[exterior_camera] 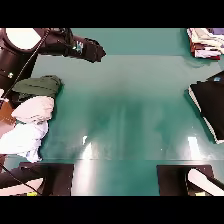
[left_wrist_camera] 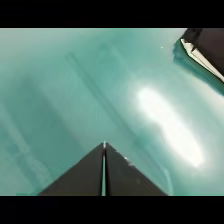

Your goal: Fold the shirts.

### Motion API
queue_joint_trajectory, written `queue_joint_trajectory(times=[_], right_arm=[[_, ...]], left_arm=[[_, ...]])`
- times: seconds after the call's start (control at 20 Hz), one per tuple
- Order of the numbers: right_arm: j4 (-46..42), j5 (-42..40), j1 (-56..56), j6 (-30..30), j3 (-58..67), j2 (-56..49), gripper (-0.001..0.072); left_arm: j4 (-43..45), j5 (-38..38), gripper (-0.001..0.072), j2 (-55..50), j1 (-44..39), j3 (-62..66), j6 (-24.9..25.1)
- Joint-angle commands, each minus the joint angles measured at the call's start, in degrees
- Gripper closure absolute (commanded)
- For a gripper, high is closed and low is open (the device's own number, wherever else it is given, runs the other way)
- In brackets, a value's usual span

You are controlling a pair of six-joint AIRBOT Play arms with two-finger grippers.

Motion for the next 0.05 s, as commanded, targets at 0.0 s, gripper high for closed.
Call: queue_joint_trajectory(times=[0.0], right_arm=[[0.3, 0.2, 3.4, -0.7, 0.0, 0.1, 0.0694]], left_arm=[[0.0, 0.3, 0.0681, 0.0, 0.0, 0.0, 0.0]])
